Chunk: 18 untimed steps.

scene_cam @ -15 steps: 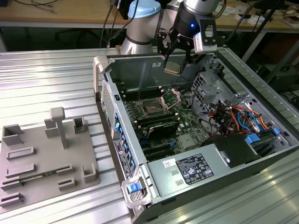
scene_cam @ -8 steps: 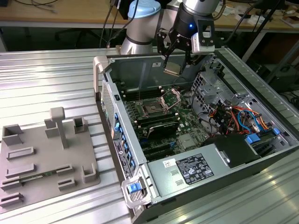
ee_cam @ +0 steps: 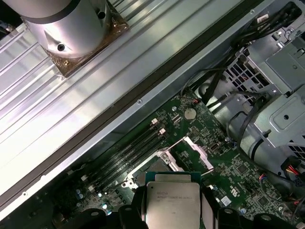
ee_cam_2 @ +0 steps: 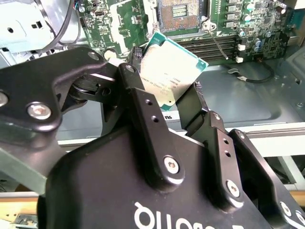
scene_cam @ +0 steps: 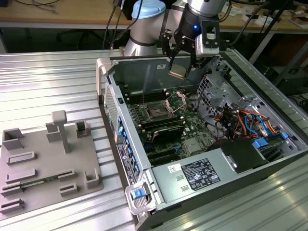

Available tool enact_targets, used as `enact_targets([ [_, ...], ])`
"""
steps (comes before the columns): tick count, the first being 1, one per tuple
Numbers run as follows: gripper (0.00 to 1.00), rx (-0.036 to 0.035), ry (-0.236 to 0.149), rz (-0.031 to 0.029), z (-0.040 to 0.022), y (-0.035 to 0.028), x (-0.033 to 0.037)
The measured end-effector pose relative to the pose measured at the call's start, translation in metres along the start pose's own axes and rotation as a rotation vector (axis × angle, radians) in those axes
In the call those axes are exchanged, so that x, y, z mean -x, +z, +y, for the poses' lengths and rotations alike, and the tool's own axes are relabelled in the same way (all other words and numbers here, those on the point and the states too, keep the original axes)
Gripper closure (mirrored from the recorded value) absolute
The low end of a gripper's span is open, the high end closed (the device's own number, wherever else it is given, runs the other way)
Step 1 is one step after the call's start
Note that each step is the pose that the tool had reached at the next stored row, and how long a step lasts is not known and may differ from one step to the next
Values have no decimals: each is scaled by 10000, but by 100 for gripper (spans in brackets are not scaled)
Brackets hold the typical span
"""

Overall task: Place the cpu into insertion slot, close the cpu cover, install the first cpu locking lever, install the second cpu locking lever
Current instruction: 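Place the cpu into insertion slot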

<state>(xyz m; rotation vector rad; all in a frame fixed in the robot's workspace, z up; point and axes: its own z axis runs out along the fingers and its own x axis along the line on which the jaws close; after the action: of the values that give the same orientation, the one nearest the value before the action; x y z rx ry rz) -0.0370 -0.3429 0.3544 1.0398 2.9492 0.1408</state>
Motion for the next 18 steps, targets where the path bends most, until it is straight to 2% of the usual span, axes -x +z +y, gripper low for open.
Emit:
enact_targets([
  [5, 45, 1, 123, -12, -1, 2, -2],
  [12, 45, 24, 1140, -101, -2, 10, -2],
  [18, 45, 31, 1632, -145, -3, 16, -2],
])
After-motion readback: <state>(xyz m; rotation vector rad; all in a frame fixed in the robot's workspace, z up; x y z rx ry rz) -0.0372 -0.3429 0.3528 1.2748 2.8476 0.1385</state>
